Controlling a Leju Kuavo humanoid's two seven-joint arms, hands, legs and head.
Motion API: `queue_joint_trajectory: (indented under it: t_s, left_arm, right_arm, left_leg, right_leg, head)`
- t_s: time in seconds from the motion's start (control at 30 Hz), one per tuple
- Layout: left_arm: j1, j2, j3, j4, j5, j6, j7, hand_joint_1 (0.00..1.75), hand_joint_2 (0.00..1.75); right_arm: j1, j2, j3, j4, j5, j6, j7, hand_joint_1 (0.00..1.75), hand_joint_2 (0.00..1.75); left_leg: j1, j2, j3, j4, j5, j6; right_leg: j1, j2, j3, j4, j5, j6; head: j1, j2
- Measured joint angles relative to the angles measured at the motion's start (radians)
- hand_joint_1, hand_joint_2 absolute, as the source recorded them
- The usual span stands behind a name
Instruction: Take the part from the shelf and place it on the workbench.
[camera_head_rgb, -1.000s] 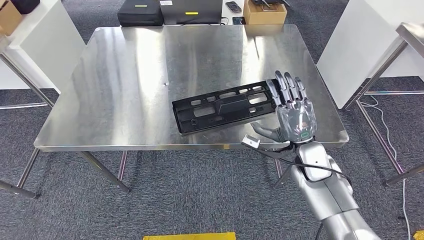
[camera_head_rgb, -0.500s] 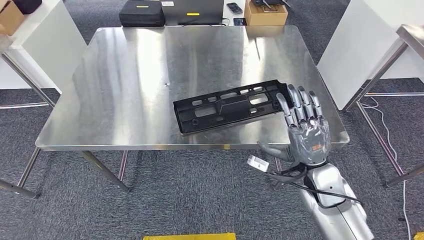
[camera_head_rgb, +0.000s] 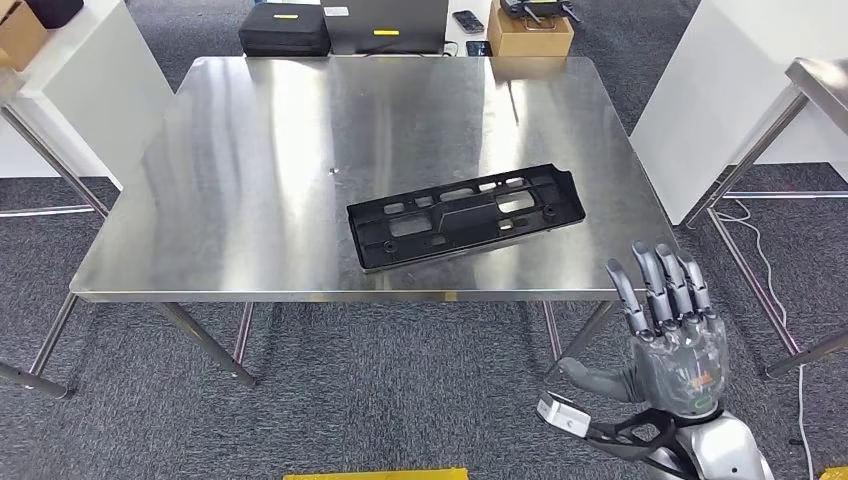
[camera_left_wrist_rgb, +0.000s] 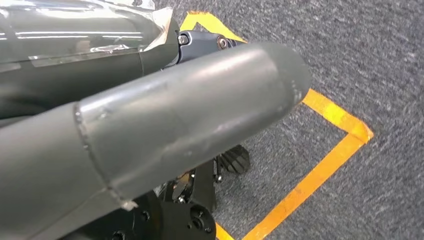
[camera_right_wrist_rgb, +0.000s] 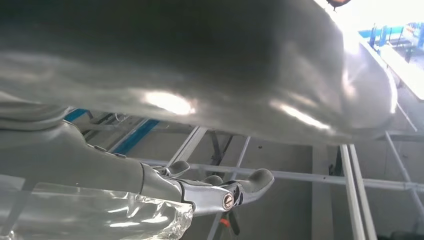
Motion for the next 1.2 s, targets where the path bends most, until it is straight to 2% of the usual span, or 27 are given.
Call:
queue_joint_trajectory:
  t_s: [0.03,0.07,0.1,0.13,0.17,0.2,0.23,0.27,0.3,0.33,0.37,0.43,0.47,0.57,0.6,0.67,0.73,0.77,0.8,0.83,0.9,0.93,0.97,1.03,1.1,1.13,1.2]
  left_arm:
    - [0.000,-0.001,-0.002,0.000,-0.001,-0.001,-0.002,0.00,0.00]
    - [0.000,-0.002,-0.006,0.000,-0.004,-0.002,-0.005,0.00,0.00]
    - [-0.001,-0.002,-0.011,0.000,-0.007,-0.002,-0.007,0.00,0.00]
    - [-0.001,-0.002,-0.016,0.000,-0.010,0.000,-0.008,0.00,0.00]
    - [-0.001,-0.002,-0.019,0.000,-0.013,0.003,-0.006,0.00,0.00]
    - [-0.001,-0.002,-0.020,0.000,-0.013,0.007,-0.003,0.00,0.00]
    - [-0.001,-0.001,-0.021,0.000,-0.012,0.012,0.001,0.00,0.00]
    - [-0.001,-0.001,-0.021,0.000,-0.011,0.018,0.005,0.00,0.00]
    - [-0.001,-0.001,-0.021,0.000,-0.009,0.025,0.008,0.00,0.00]
    - [-0.001,-0.001,-0.020,0.000,-0.008,0.030,0.010,0.00,0.00]
    - [-0.002,-0.001,-0.020,0.000,-0.005,0.035,0.011,0.00,0.00]
    - [-0.006,-0.002,-0.020,0.000,0.001,0.043,0.014,0.00,0.00]
    - [-0.008,-0.003,-0.020,0.000,0.005,0.048,0.015,0.00,0.00]
    - [-0.009,-0.007,-0.017,0.000,0.018,0.056,0.012,0.00,0.00]
    - [-0.010,-0.008,-0.015,0.000,0.021,0.058,0.009,0.00,0.00]
    - [-0.011,-0.011,-0.011,0.000,0.025,0.062,0.005,0.00,0.00]
    - [-0.012,-0.013,-0.007,0.000,0.030,0.068,0.002,0.00,0.00]
    - [-0.011,-0.014,-0.006,0.000,0.031,0.071,0.000,0.00,0.00]
    - [-0.011,-0.015,-0.004,0.000,0.032,0.075,-0.001,0.00,0.00]
    - [-0.011,-0.017,-0.002,0.000,0.033,0.080,-0.002,0.00,0.00]
    - [-0.011,-0.021,0.002,0.000,0.033,0.090,-0.004,0.00,0.00]
    - [-0.011,-0.023,0.004,0.000,0.034,0.096,-0.004,0.00,0.00]
    - [-0.012,-0.025,0.005,0.000,0.034,0.103,-0.005,0.00,0.00]
    - [-0.012,-0.029,0.007,0.000,0.037,0.119,-0.008,0.00,0.00]
    - [-0.012,-0.032,0.010,0.000,0.040,0.130,-0.012,0.00,0.00]
    - [-0.012,-0.033,0.011,0.000,0.040,0.131,-0.014,0.00,0.00]
    - [-0.012,-0.034,0.011,0.000,0.040,0.132,-0.015,0.00,0.00]
  right_arm:
    - [0.014,0.004,-0.012,-0.016,-0.004,0.000,-0.008,0.00,0.00]
    - [0.041,0.014,-0.031,-0.041,-0.011,0.000,-0.030,0.00,0.00]
    - [0.075,0.032,-0.053,-0.072,-0.015,0.000,-0.061,0.00,0.00]
    - [0.103,0.053,-0.069,-0.095,-0.013,0.000,-0.090,0.00,0.00]
    - [0.128,0.077,-0.080,-0.113,-0.004,0.000,-0.117,0.00,0.00]
    - [0.141,0.102,-0.084,-0.121,0.015,0.000,-0.127,0.00,0.00]
    - [0.147,0.122,-0.084,-0.122,0.040,0.000,-0.122,0.00,0.00]
    - [0.152,0.143,-0.081,-0.123,0.068,0.000,-0.106,0.00,0.00]
    - [0.156,0.159,-0.076,-0.123,0.094,0.000,-0.083,0.00,0.00]
    - [0.158,0.172,-0.068,-0.123,0.116,0.000,-0.058,0.00,0.00]
    - [0.159,0.180,-0.059,-0.123,0.132,0.000,-0.032,0.00,0.00]
    - [0.158,0.183,-0.036,-0.126,0.154,0.000,0.024,0.00,0.00]
    - [0.157,0.181,-0.022,-0.127,0.162,0.000,0.052,0.00,0.00]
    - [0.147,0.169,0.029,-0.128,0.177,0.000,0.105,0.00,0.00]
    - [0.142,0.166,0.046,-0.128,0.179,0.000,0.113,0.00,0.00]
    - [0.128,0.158,0.076,-0.125,0.179,0.000,0.123,0.00,0.00]
    - [0.115,0.152,0.102,-0.120,0.176,0.000,0.128,0.00,0.00]
    - [0.111,0.150,0.114,-0.117,0.173,0.000,0.129,0.00,0.00]
    - [0.107,0.147,0.124,-0.115,0.169,0.000,0.129,0.00,0.00]
    - [0.103,0.145,0.133,-0.113,0.164,0.000,0.129,0.00,0.00]
    - [0.094,0.140,0.147,-0.111,0.153,0.000,0.128,0.00,0.00]
    - [0.090,0.137,0.152,-0.111,0.146,0.000,0.126,0.00,0.00]
    - [0.088,0.135,0.155,-0.111,0.137,0.000,0.120,0.00,0.00]
    - [0.086,0.130,0.158,-0.111,0.109,0.000,0.098,0.00,0.00]
    - [0.085,0.126,0.158,-0.111,0.083,0.000,0.071,0.00,0.00]
    - [0.084,0.126,0.157,-0.110,0.071,0.000,0.058,0.00,0.00]
    - [0.084,0.124,0.150,-0.110,0.039,0.000,0.023,0.00,0.00]
  left_leg:
    - [0.000,0.000,-0.003,0.009,-0.007,-0.009]
    - [0.002,-0.001,-0.005,0.019,-0.014,-0.023]
    - [0.006,0.002,-0.015,0.049,-0.039,-0.038]
    - [0.007,0.004,-0.035,0.096,-0.073,-0.051]
    - [0.010,0.007,-0.060,0.158,-0.111,-0.059]
    - [0.011,0.010,-0.093,0.232,-0.154,-0.063]
    - [0.012,0.010,-0.120,0.290,-0.179,-0.065]
    - [0.011,0.010,-0.132,0.318,-0.185,-0.064]
    - [0.011,0.010,-0.124,0.309,-0.171,-0.062]
    - [0.011,0.011,-0.096,0.261,-0.143,-0.057]
    - [0.011,0.012,-0.054,0.190,-0.110,-0.050]
    - [0.006,0.013,0.012,0.073,-0.072,-0.041]
    - [0.003,0.014,0.025,0.047,-0.065,-0.038]
    - [-0.005,0.015,0.022,0.035,-0.049,-0.024]
    - [-0.004,0.016,0.019,0.030,-0.039,-0.015]
    - [-0.002,0.019,0.008,0.023,-0.021,-0.004]
    - [-0.004,0.020,-0.009,0.023,-0.011,0.001]
    - [-0.005,0.020,-0.015,0.024,-0.006,0.001]
    - [-0.006,0.020,-0.021,0.025,-0.002,0.000]
    - [-0.007,0.019,-0.024,0.025,0.001,-0.002]
    - [-0.009,0.018,-0.028,0.030,0.004,-0.007]
    - [-0.012,0.017,-0.030,0.033,0.004,-0.011]
    - [-0.014,0.017,-0.032,0.036,0.005,-0.015]
    - [-0.016,0.016,-0.037,0.039,0.009,-0.025]
    - [-0.012,0.014,-0.046,0.054,-0.004,-0.035]
    - [-0.010,0.013,-0.059,0.082,-0.027,-0.041]
    - [-0.004,0.013,-0.106,0.193,-0.101,-0.053]
  right_leg:
    - [-0.002,0.000,0.038,-0.062,0.015,0.006]
    - [-0.004,0.000,0.073,-0.121,0.029,0.003]
    - [-0.006,-0.001,0.107,-0.179,0.045,-0.005]
    - [-0.004,-0.001,0.117,-0.196,0.048,-0.020]
    - [-0.003,-0.002,0.113,-0.195,0.050,-0.035]
    - [-0.001,-0.003,0.110,-0.195,0.052,-0.041]
    - [0.002,-0.004,0.106,-0.195,0.054,-0.045]
    - [0.005,-0.005,0.103,-0.195,0.056,-0.048]
    - [0.007,-0.006,0.100,-0.195,0.059,-0.050]
    - [0.008,-0.006,0.098,-0.195,0.061,-0.051]
    - [0.010,-0.006,0.098,-0.195,0.064,-0.051]
    - [0.015,-0.006,0.098,-0.193,0.069,-0.044]
    - [0.017,-0.007,0.098,-0.194,0.072,-0.040]
    - [0.017,-0.008,0.093,-0.196,0.081,-0.020]
    - [0.017,-0.008,0.084,-0.183,0.072,-0.017]
    - [0.016,-0.009,0.043,-0.093,0.013,-0.023]
    - [0.016,-0.008,-0.005,0.041,-0.057,-0.027]
    - [0.016,-0.008,-0.012,0.080,-0.074,-0.024]
    - [0.016,-0.008,0.000,0.081,-0.076,-0.017]
    - [0.016,-0.008,0.035,0.038,-0.062,-0.009]
    - [0.017,-0.008,0.131,-0.111,-0.024,-0.001]
    - [0.019,-0.008,0.165,-0.170,-0.011,-0.005]
    - [0.021,-0.008,0.182,-0.202,-0.004,-0.011]
    - [0.024,-0.007,0.184,-0.211,0.001,-0.027]
    - [0.016,-0.008,0.181,-0.212,0.010,-0.041]
    - [0.012,-0.009,0.178,-0.213,0.014,-0.048]
    - [0.010,-0.011,0.169,-0.213,0.021,-0.059]
  head:
    - [0.002,0.000]
    - [0.001,0.000]
    - [0.000,0.000]
    - [-0.001,0.000]
    - [-0.004,0.000]
    - [-0.004,0.000]
    - [-0.004,0.000]
    - [-0.004,0.000]
    - [-0.004,0.000]
    - [-0.004,0.000]
    - [-0.004,0.000]
    - [-0.003,0.000]
    - [-0.003,0.000]
    - [-0.003,0.000]
    - [-0.002,0.000]
    - [0.002,0.000]
    - [0.005,0.000]
    - [0.004,0.000]
    - [0.004,0.000]
    - [0.004,0.000]
    - [0.004,0.000]
    - [0.004,0.000]
    - [0.003,0.000]
    - [0.003,0.000]
    - [0.002,0.000]
    - [0.000,0.000]
    - [-0.005,0.000]
